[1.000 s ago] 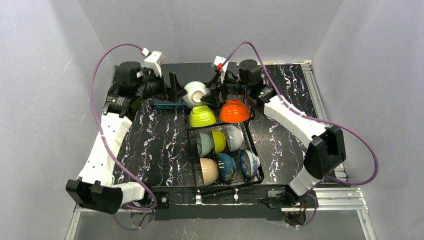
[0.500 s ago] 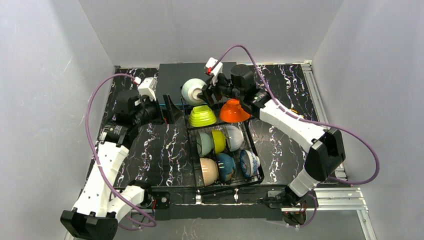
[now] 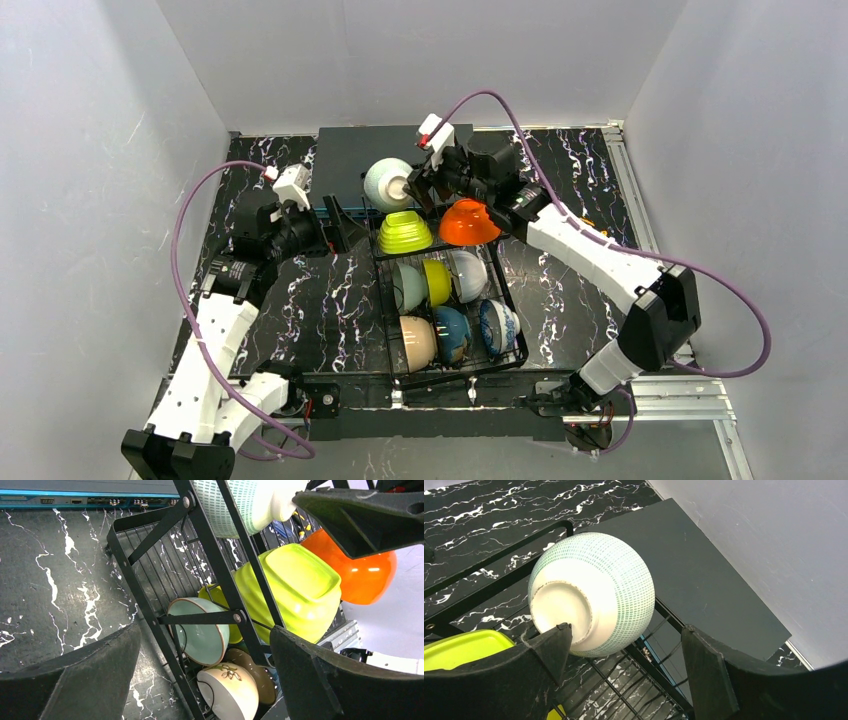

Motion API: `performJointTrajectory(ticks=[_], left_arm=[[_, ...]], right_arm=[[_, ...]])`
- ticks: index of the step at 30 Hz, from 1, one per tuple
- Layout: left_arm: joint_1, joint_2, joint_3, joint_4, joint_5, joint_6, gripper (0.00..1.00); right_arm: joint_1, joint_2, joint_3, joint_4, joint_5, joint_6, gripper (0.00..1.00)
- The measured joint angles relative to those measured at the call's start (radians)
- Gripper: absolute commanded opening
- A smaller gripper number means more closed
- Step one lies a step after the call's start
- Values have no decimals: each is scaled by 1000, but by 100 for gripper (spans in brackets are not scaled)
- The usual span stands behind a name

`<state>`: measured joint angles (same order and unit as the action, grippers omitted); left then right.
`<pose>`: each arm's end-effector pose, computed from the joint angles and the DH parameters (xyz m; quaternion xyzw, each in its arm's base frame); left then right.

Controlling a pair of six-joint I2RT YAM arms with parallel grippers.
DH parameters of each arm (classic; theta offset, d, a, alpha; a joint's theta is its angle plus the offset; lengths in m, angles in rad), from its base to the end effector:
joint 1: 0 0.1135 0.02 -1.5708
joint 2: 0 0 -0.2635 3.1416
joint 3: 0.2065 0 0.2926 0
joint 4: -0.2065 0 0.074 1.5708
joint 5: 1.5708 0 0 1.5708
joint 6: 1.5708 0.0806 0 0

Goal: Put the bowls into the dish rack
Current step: Turn the bowl upside down on the dish rack.

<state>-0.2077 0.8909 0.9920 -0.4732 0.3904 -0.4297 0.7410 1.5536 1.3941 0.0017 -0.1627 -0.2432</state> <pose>0.2594 -0.0860 0.3530 0.0190 0.8172 -0.3255 0.4753 0.3301 0.3197 0.3666 -0.4047 0.6432 0.2193 0.6119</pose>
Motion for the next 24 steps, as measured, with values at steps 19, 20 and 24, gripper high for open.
performJointTrajectory(ticks=[19,20,24], left_arm=[[0,-76,-124,102,-77,-100,98],[0,-94,-137,105,-90,-103,98],[0,-170,-191,121,-130,-111,98]], right_arm=[[-101,-166,-49,13,-49,147,99],[-130,-169,-55,18,-67,175,99],[-249,-174,-85,47,-123,282,99]])
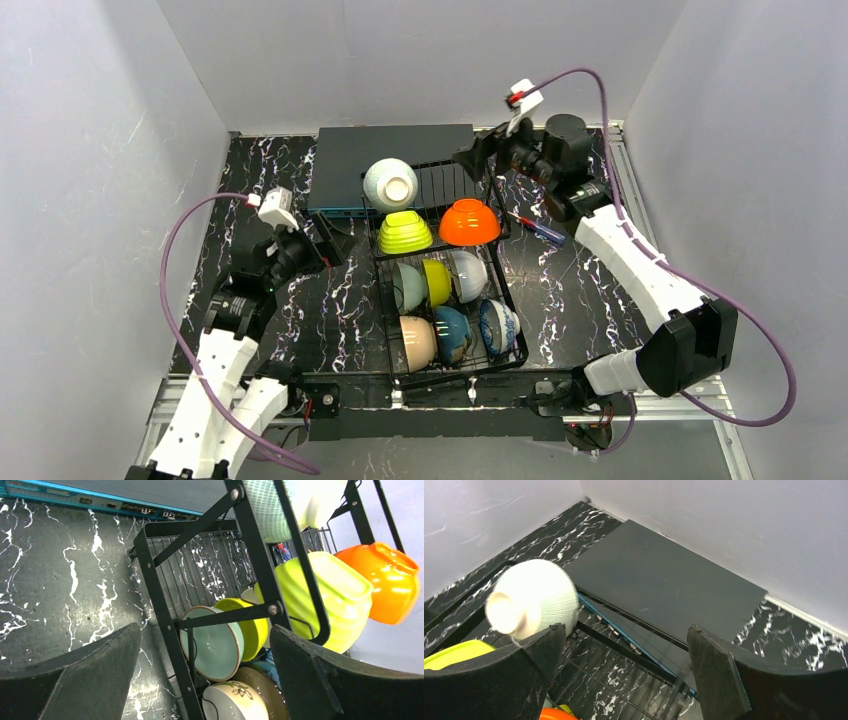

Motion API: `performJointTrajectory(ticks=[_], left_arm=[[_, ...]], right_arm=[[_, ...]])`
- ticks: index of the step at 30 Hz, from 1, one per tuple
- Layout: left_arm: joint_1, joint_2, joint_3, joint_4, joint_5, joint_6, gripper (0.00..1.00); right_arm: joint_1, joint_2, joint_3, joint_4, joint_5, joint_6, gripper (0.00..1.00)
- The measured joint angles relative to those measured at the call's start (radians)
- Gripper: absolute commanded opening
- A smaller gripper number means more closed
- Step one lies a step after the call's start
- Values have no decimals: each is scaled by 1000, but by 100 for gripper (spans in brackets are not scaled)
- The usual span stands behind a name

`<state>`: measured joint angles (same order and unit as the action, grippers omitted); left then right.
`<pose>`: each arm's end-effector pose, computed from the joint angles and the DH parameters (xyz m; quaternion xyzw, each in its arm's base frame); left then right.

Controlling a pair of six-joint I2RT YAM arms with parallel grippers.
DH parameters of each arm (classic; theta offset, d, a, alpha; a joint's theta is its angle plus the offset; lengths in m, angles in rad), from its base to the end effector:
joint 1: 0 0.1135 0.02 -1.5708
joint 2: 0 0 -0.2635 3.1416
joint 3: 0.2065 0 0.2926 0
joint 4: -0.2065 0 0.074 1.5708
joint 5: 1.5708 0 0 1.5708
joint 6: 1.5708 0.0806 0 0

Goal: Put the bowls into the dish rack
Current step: Turn the bowl upside down on the dish rack, then reset both arms

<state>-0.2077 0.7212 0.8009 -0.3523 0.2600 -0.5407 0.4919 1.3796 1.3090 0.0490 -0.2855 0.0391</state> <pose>0.2395 -0.0716 0.3292 -0.0536 0.7920 -0.3152 0.5201 0.3517 0.2142 0.4086 -0.2558 0.6670 0.2798 0.6414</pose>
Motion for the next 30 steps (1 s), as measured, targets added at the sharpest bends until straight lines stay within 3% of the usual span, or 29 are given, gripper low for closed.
performJointTrajectory(ticks=[9,16,24,30], left_arm=[[1,-70,-110,43,-36,-2,98],[28,-68,-160,94,-61,35,98],[83,-97,-264,166,-188,142,98],[84,-168,-392,324,-337,239,98]], right_arm=[[-242,-27,-79,39,-26,205,99],[-388,-55,-151,31,105,255,99],[-479,-178,-531,78,428,289,99],[-478,-340,-978,286,631,258,99]])
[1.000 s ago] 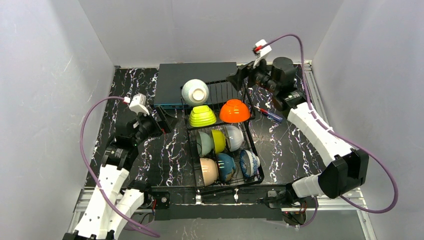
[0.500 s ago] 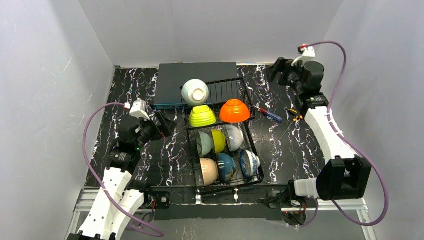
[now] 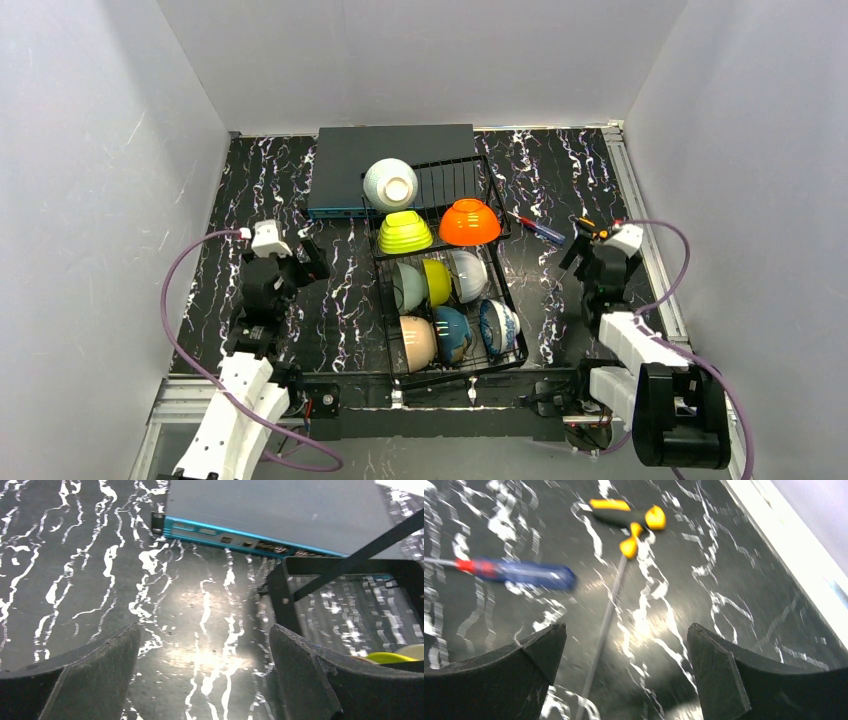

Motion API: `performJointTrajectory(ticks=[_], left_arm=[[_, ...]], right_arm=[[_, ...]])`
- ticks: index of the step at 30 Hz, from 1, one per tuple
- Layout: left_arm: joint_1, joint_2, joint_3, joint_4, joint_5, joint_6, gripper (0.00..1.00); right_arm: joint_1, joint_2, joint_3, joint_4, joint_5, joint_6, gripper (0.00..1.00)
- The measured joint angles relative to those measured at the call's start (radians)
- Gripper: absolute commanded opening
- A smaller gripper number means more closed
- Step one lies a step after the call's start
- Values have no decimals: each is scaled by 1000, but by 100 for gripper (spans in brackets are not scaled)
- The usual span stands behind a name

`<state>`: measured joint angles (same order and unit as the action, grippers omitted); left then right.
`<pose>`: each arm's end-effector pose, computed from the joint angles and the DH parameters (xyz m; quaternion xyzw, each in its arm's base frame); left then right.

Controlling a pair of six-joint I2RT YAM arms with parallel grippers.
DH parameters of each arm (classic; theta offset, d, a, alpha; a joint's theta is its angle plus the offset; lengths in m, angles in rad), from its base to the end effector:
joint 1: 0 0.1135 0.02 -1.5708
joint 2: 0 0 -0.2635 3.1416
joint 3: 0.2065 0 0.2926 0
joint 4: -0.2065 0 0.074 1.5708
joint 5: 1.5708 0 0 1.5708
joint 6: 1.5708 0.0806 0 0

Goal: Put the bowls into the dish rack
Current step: Reset both arms

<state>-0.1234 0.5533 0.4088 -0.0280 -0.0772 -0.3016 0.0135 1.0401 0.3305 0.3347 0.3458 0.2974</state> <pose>0.2389 -0.0234 0.2436 -0.0928 0.7596 -0.1068 0.6349 0.2827 -0.0235 0.1448 0.2111 0.7923 -0.0546 0.5699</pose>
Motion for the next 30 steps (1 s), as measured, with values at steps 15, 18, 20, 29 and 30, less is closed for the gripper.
performJointTrajectory(ticks=[15,18,20,29,30], left_arm=[[2,569,-316,792,-162,239,98],[2,740,-303,973,-142,280,98],[2,894,-281,1119,-138,306,98],[4,956,-163,1148,-182,312,98],[4,956,-159,1149,-187,311,98]], right_arm=[[0,281,-278,723,-11,-155,99],[0,398,-277,860,-26,-179,99],[1,490,-272,944,-41,-196,99],[49,563,-57,835,-118,-285,99],[53,563,-53,832,-121,-292,99]])
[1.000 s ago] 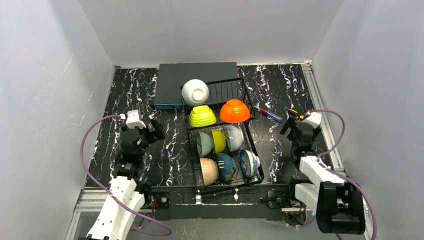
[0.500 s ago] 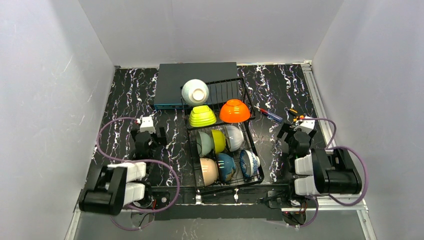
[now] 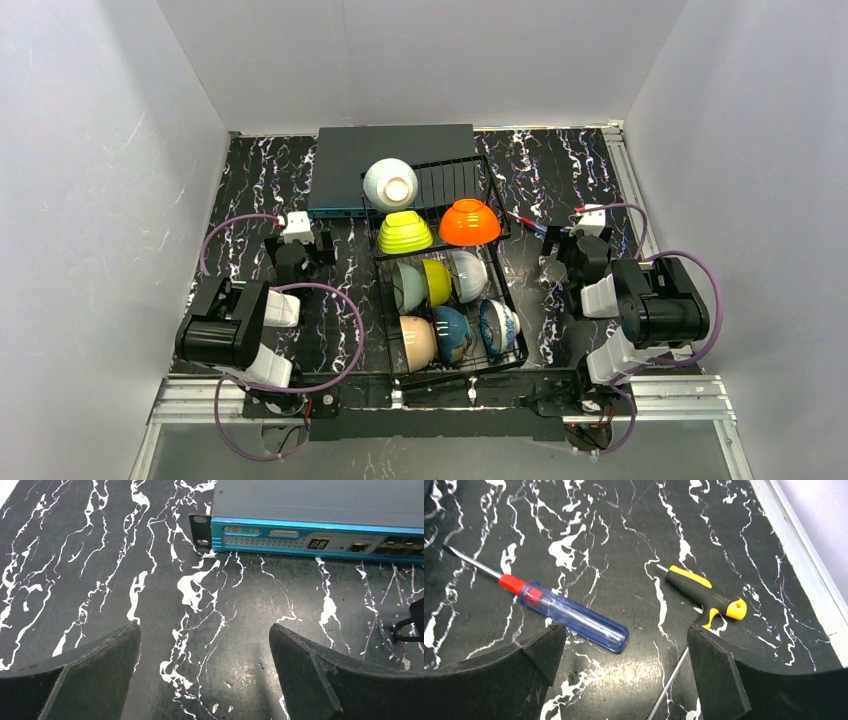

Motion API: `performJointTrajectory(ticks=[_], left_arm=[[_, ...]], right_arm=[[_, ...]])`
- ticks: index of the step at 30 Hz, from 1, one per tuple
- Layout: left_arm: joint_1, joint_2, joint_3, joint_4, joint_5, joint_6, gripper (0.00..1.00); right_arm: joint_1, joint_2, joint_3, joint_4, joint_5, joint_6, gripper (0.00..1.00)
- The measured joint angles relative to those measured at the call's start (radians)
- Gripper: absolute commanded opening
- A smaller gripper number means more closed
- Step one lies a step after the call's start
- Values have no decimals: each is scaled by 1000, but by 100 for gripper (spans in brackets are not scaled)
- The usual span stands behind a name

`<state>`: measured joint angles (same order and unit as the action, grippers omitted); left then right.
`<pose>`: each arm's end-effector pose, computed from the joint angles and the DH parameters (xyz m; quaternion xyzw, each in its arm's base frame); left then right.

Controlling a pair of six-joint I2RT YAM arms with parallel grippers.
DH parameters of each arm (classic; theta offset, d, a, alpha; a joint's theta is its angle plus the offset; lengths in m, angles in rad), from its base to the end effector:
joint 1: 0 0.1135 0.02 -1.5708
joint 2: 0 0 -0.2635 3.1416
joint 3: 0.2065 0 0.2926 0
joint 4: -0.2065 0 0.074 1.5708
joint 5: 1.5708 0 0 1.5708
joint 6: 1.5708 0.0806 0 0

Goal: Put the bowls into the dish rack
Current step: Reset both arms

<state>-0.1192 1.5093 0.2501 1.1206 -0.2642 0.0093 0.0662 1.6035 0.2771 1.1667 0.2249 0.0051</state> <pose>0.2994 -0.0147 0.1013 -0.0383 0.7518 0.0635 0.6552 0.3073 0.0024 0.0892 0.0496 0.7583 -0.0624 0.6470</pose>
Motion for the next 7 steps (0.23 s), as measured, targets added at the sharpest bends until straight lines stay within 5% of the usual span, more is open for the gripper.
performJointTrajectory(ticks=[7], left_arm=[[2,0,1,-29,-13,-2,98]], right_arm=[[2,2,0,-53,-13,-24,99]])
